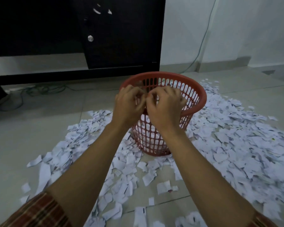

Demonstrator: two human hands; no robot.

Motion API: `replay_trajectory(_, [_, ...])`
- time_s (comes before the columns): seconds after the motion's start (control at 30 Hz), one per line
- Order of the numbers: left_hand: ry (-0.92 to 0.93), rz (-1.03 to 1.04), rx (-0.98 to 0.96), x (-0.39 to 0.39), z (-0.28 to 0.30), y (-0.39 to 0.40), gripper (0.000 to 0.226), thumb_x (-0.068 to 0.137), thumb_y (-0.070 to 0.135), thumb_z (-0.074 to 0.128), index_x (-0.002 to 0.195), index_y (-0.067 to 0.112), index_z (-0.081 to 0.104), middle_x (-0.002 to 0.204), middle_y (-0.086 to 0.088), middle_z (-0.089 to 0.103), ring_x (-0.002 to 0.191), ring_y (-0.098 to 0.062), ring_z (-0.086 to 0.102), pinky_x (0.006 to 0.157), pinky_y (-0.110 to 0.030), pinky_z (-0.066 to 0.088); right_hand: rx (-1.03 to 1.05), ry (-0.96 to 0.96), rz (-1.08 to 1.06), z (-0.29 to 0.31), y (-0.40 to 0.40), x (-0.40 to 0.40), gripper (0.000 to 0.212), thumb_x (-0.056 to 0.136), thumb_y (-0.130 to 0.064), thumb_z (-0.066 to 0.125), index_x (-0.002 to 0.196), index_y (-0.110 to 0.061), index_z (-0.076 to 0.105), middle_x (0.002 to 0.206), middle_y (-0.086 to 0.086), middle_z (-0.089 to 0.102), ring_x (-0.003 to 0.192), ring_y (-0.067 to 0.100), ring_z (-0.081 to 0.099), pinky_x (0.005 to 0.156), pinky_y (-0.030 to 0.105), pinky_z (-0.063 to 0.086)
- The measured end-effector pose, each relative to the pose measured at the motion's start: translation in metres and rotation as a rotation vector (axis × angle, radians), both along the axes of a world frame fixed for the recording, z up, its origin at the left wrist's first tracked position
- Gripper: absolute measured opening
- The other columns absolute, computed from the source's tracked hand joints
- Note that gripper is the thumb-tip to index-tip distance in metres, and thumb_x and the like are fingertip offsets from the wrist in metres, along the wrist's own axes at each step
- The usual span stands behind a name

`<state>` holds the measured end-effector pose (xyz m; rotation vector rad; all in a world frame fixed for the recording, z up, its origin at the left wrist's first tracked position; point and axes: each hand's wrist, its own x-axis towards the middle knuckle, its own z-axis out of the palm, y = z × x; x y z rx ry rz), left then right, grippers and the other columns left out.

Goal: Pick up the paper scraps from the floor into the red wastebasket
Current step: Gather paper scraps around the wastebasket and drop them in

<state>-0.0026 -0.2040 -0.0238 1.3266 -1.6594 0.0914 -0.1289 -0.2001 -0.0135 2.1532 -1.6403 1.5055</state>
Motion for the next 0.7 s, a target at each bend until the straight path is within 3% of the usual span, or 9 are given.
replay_trajectory(0.13, [0.060, -0.021, -0.031, 0.011, -0.030, 0.031, 0.010, 0.082, 0.018, 0.057, 0.078, 0.023, 0.049, 0.079, 0.008, 0.049, 0.073, -0.013, 0.043, 0.064, -0.024, 0.033, -0.263, -0.161, 0.176, -0.026, 0.030, 0.030, 0.015, 0.084, -0.021, 0.059, 0.076, -0.011, 0.067, 0.078, 0.003, 0.058, 0.082, 0.021, 0.048, 0.072, 0.030, 0.036])
replay_trajectory(0.23, [0.085, 0.034, -0.018, 0.028, -0.053, 0.047, 0.004, 0.082, 0.015, 0.055, 0.078, 0.015, 0.055, 0.079, 0.002, 0.055, 0.075, -0.016, 0.049, 0.067, -0.027, 0.037, -0.275, -0.166, 0.316, -0.059, 0.046, 0.039, 0.009, 0.080, -0.011, 0.065, 0.073, -0.005, 0.065, 0.074, 0.006, 0.055, 0.078, 0.019, 0.045, 0.067, 0.029, 0.037])
replay_trajectory(0.33, [0.107, 0.170, 0.025, 0.050, -0.081, 0.060, 0.011, 0.084, 0.017, 0.051, 0.078, 0.011, 0.058, 0.078, -0.001, 0.057, 0.075, -0.015, 0.049, 0.068, -0.029, 0.040, -0.105, -0.094, 0.379, -0.104, 0.058, 0.040, 0.008, 0.078, -0.013, 0.064, 0.074, -0.006, 0.063, 0.076, 0.004, 0.053, 0.077, 0.016, 0.043, 0.064, 0.031, 0.039])
replay_trajectory(0.47, [0.035, 0.262, 0.264, 0.075, -0.127, 0.085, 0.013, 0.086, 0.023, 0.054, 0.083, 0.013, 0.062, 0.082, -0.002, 0.059, 0.078, -0.020, 0.052, 0.069, -0.040, 0.046, 0.226, 0.053, 0.427, -0.172, 0.076, 0.034, 0.019, 0.084, -0.026, 0.055, 0.080, -0.010, 0.064, 0.084, 0.003, 0.053, 0.084, 0.020, 0.049, 0.071, 0.040, 0.046])
replay_trajectory(0.7, [-0.313, 0.053, 0.509, 0.076, -0.177, 0.126, 0.032, 0.085, 0.034, 0.042, 0.089, 0.011, 0.064, 0.089, -0.010, 0.058, 0.084, -0.032, 0.053, 0.067, -0.042, 0.048, 0.442, 0.543, 0.664, -0.229, 0.122, 0.002, 0.047, 0.090, -0.054, 0.043, 0.109, -0.016, 0.063, 0.115, 0.005, 0.059, 0.104, 0.025, 0.053, 0.082, 0.039, 0.046])
